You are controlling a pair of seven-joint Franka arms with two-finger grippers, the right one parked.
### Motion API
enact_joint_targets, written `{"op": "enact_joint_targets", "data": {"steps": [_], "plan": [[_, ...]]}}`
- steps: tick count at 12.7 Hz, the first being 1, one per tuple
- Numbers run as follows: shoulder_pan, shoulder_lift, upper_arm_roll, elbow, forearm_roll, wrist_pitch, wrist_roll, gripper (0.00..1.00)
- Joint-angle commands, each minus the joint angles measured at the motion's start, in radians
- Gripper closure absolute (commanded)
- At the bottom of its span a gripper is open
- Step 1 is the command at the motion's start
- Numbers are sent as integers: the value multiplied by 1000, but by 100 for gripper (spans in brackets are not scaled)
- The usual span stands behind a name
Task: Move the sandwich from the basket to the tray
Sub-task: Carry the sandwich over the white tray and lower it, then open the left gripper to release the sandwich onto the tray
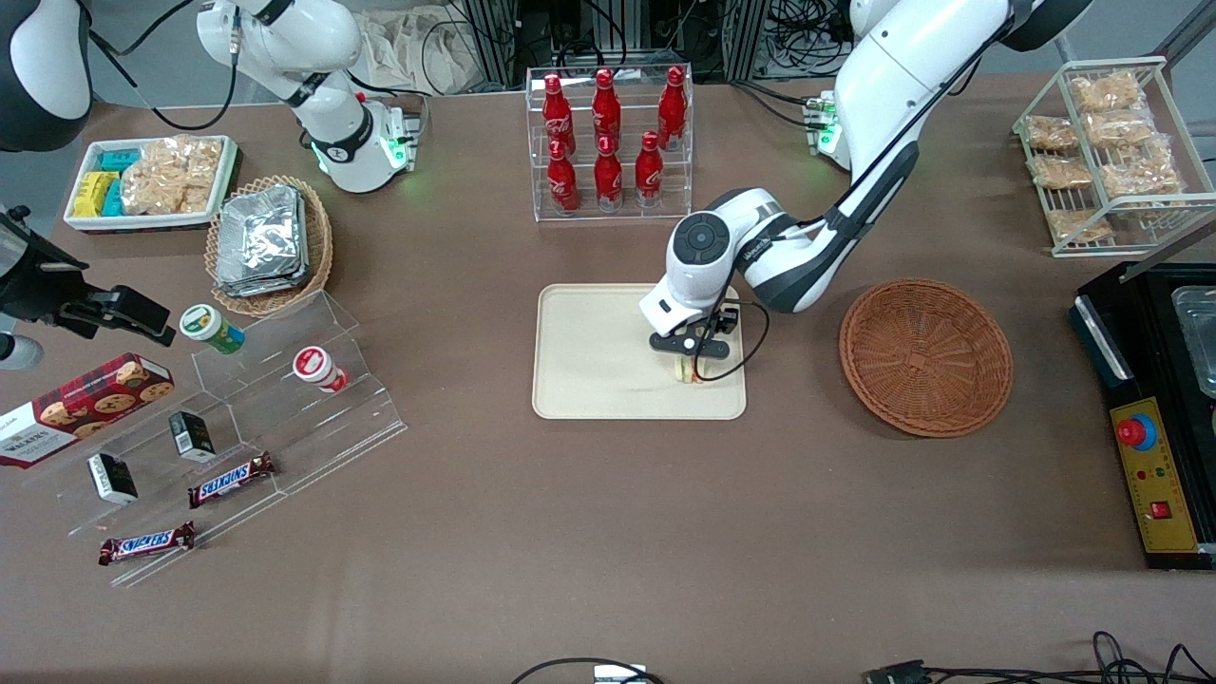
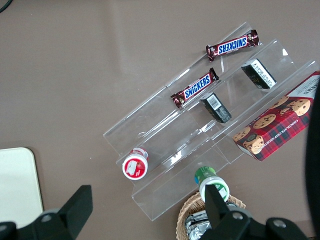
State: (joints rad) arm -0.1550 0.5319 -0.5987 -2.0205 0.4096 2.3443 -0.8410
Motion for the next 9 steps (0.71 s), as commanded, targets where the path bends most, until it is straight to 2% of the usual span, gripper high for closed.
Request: {"op": "enact_joint_targets", "data": {"steps": [1, 4, 9], "plan": [[5, -27, 2, 28, 20, -32, -44, 0], [14, -62, 5, 98, 23, -170, -150, 0], [135, -145, 4, 131, 20, -178, -150, 0]]}}
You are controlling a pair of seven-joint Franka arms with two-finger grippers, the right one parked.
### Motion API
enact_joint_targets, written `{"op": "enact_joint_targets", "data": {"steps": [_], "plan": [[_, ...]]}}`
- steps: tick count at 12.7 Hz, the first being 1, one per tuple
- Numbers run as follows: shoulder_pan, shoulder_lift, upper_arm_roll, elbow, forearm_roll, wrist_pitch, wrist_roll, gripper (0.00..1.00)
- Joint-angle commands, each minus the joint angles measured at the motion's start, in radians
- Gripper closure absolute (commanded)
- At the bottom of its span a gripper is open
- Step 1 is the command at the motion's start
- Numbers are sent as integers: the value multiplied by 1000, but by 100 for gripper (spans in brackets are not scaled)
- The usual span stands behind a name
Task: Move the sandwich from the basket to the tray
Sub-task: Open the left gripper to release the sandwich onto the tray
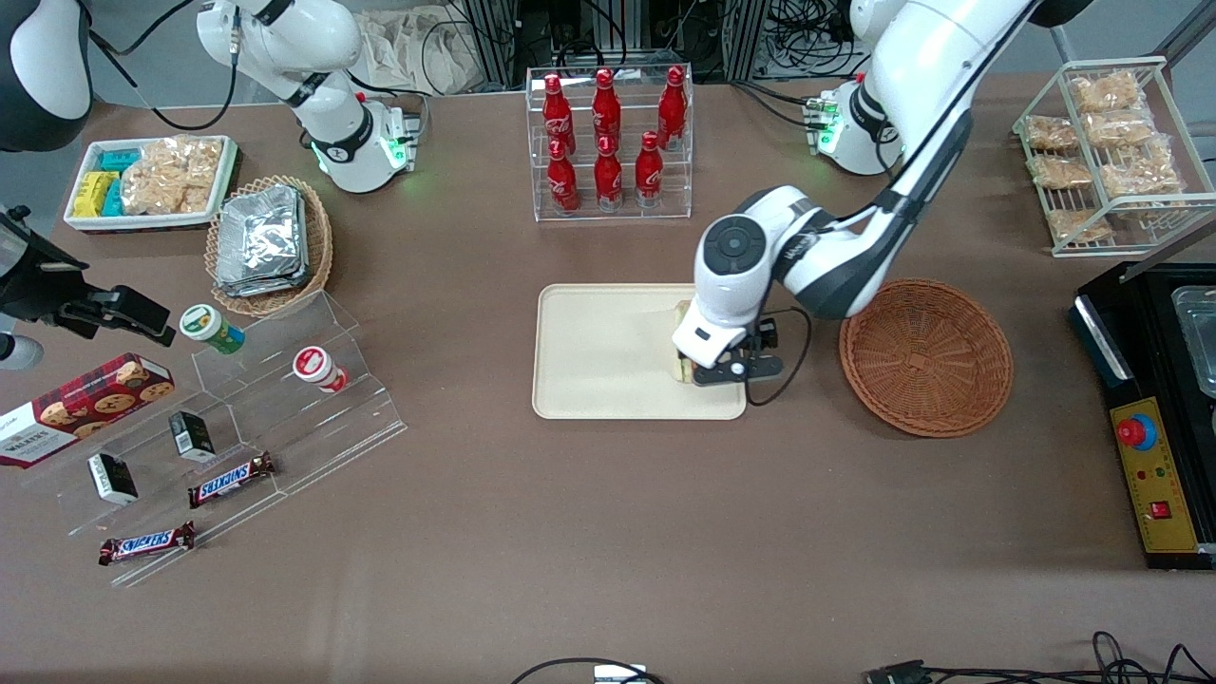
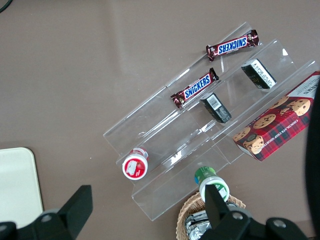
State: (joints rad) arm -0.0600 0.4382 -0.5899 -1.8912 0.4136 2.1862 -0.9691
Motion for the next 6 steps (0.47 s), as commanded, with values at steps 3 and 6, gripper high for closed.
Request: {"op": "enact_joint_targets", "data": {"steps": [3, 6], "plan": [[81, -67, -7, 87, 13, -142, -13, 0], [103, -70, -8, 116, 2, -152, -13, 0]]}}
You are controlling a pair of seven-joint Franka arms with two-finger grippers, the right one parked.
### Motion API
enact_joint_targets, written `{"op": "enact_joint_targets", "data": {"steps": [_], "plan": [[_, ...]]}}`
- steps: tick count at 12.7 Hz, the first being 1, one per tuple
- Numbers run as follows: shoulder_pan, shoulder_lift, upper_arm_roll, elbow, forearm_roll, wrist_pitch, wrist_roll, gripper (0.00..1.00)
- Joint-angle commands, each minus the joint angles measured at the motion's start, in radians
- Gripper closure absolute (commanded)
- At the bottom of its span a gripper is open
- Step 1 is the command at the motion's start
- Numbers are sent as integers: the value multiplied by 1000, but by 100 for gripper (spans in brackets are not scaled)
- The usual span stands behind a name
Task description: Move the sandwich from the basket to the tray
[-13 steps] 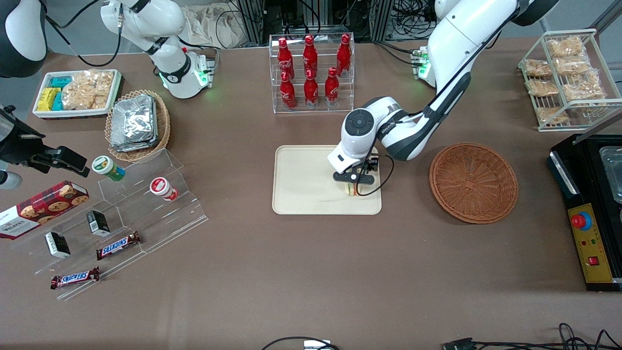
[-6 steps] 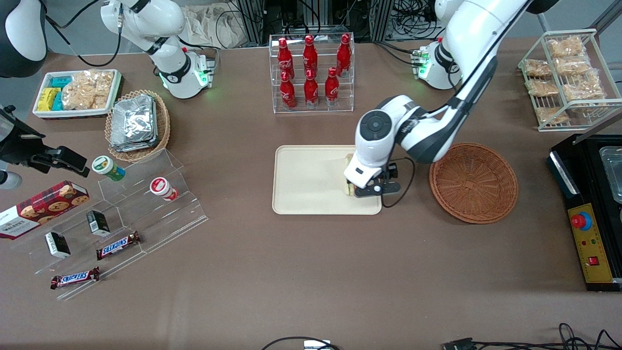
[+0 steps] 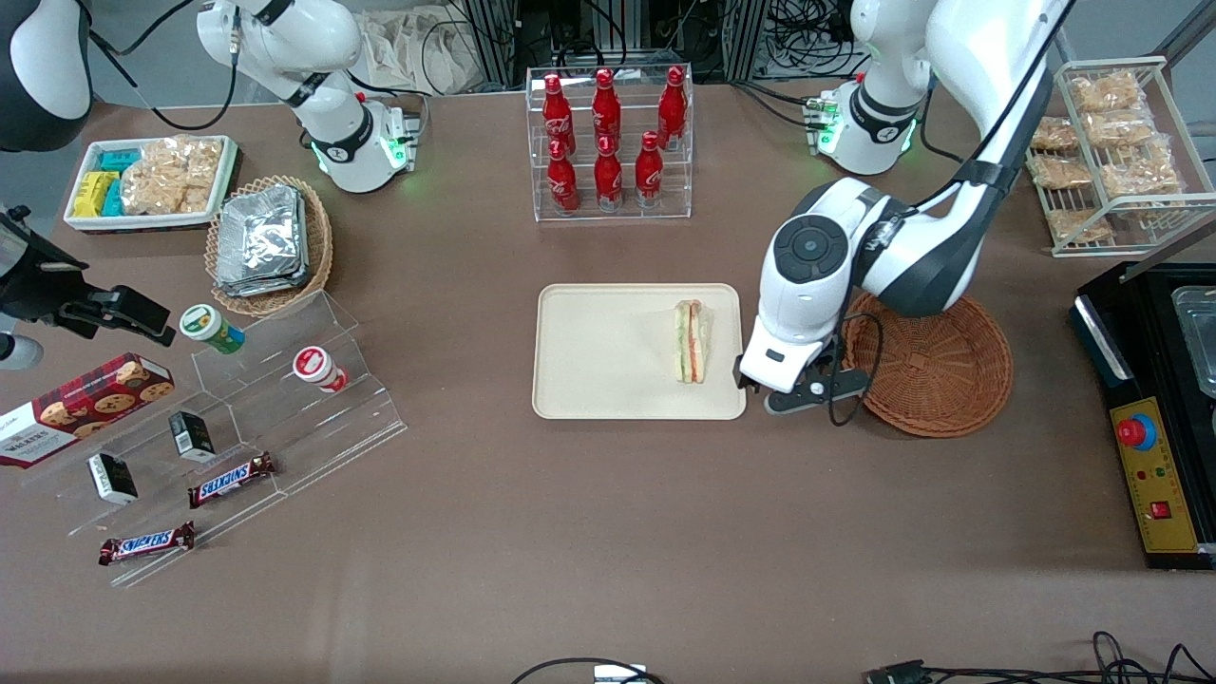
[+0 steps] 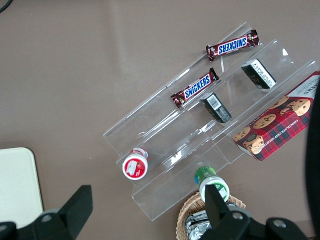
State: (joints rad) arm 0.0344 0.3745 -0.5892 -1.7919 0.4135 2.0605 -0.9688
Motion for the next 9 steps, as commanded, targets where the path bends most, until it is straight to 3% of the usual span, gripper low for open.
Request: {"op": "enact_joint_targets", "data": {"steps": [1, 6, 8, 9], "plan": [[12, -11, -7, 20, 1, -26, -13, 0], [59, -22, -9, 40, -18, -28, -13, 0], [64, -58, 5, 40, -77, -26, 48, 0], [52, -89, 58, 36, -131, -26, 114, 0]]}}
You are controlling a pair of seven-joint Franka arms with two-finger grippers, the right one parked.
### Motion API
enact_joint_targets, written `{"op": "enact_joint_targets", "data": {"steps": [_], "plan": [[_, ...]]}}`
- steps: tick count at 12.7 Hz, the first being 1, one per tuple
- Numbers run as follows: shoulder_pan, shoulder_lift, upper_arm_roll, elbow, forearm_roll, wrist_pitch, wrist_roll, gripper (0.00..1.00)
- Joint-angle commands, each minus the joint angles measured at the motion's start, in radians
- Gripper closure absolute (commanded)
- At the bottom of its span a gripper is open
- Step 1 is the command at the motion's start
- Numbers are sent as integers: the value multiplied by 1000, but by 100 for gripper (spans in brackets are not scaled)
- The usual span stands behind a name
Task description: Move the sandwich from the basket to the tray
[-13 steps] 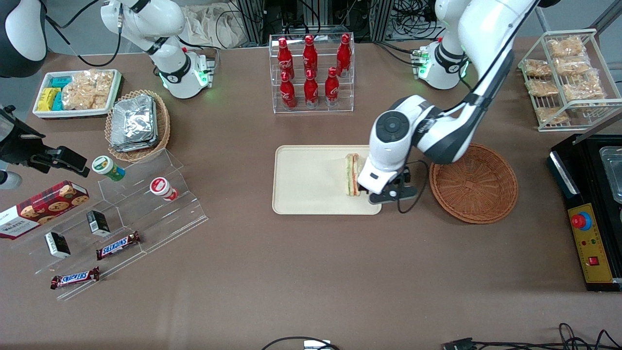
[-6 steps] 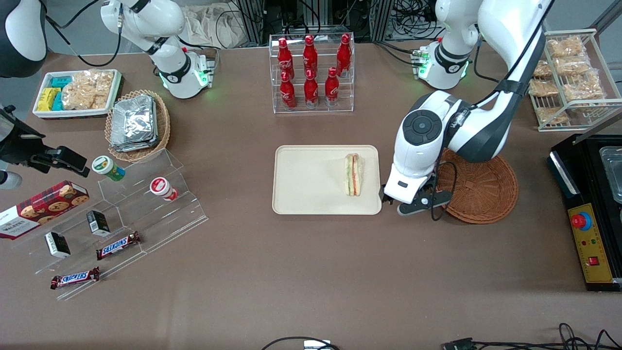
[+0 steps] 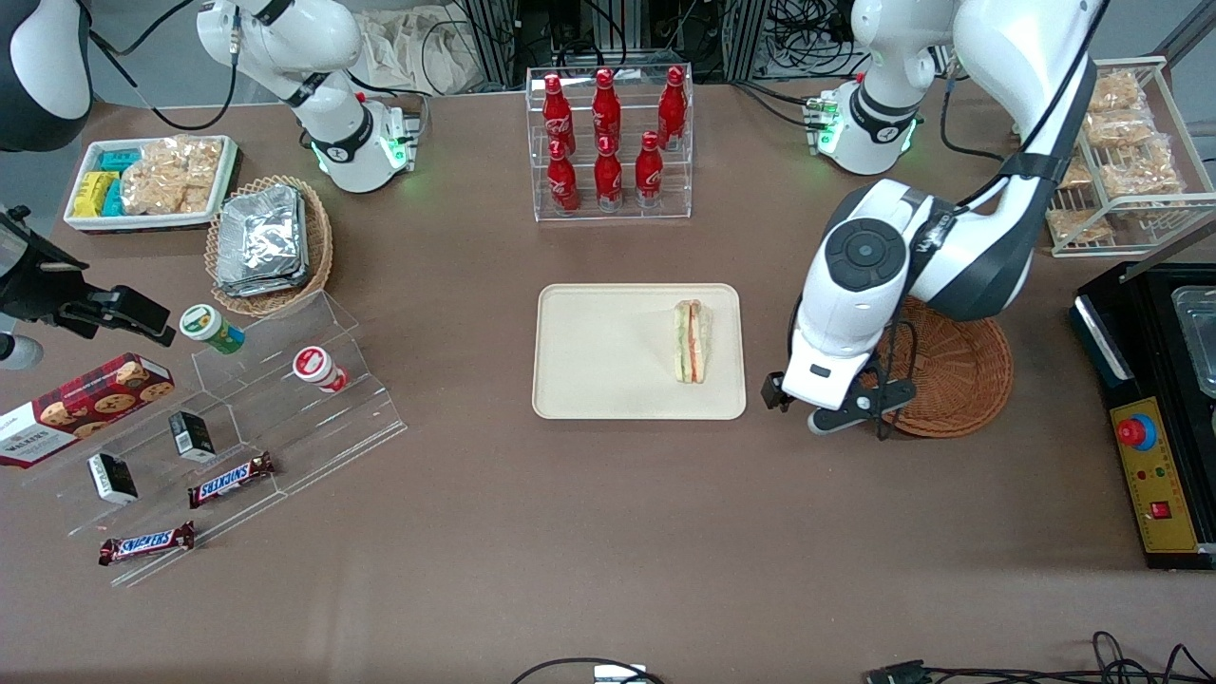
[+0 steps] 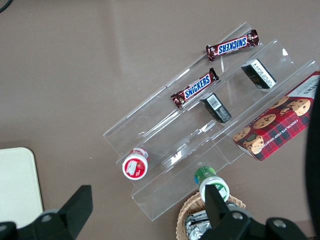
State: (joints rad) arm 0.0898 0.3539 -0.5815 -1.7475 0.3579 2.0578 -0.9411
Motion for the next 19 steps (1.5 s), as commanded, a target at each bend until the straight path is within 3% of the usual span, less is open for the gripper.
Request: {"op": "enact_joint_targets", "data": {"steps": [1, 6, 11, 15, 19], "plan": [[-8, -96, 77, -13, -121, -25, 140, 0], [-24, -283, 253, -78, -308, -119, 469, 0], [-44, -400, 388, -73, -321, -280, 747, 0], [-41, -457, 443, -50, -349, -360, 936, 0], [-39, -463, 454, 23, -356, -459, 970, 0]]}}
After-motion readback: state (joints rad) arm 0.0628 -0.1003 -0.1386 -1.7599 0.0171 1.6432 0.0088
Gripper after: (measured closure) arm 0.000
